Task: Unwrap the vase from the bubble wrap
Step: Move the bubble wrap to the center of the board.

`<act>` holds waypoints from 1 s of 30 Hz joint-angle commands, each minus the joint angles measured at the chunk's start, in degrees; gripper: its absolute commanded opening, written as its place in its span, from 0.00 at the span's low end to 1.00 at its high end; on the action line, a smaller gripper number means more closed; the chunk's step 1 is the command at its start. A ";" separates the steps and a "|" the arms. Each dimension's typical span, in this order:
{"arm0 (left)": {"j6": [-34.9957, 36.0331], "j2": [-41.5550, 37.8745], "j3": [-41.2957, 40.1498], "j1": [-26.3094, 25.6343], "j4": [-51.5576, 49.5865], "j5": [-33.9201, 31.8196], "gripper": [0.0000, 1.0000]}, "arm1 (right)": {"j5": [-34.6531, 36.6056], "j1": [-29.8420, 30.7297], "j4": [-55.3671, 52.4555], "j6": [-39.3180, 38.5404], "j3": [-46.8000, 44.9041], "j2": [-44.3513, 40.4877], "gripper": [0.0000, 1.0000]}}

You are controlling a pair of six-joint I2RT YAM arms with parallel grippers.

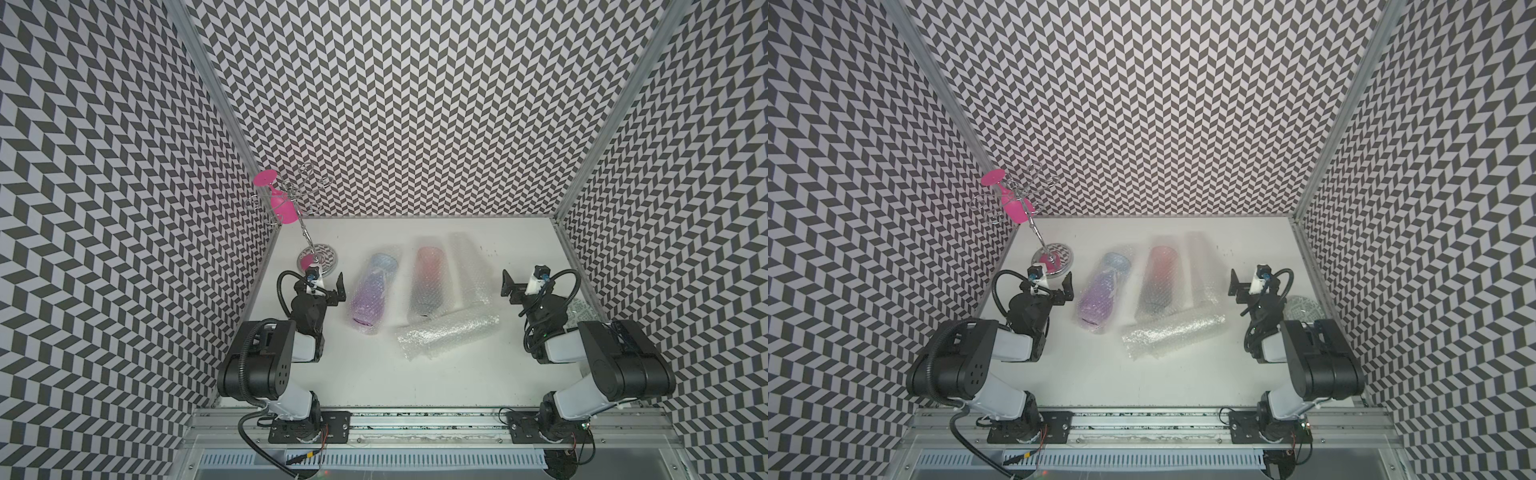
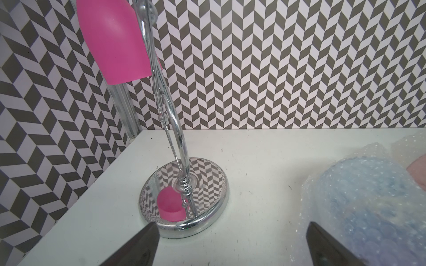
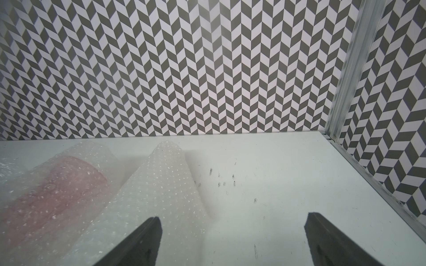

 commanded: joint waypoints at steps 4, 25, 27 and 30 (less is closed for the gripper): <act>0.62 -7.42 2.35 -0.53 -9.37 -0.38 0.99 | 0.82 -0.03 -4.20 -0.15 0.73 -7.03 0.99; -21.06 -31.89 24.05 -14.48 -64.88 11.75 1.00 | 7.38 22.71 -78.08 26.40 26.23 -31.45 0.99; -22.27 -33.31 24.86 -17.80 -67.70 14.80 0.99 | 8.68 26.97 -87.67 32.85 27.62 -33.32 0.99; -22.64 -34.25 26.17 -24.62 -72.00 15.73 1.00 | 10.29 33.99 -96.18 40.75 26.28 -36.22 0.99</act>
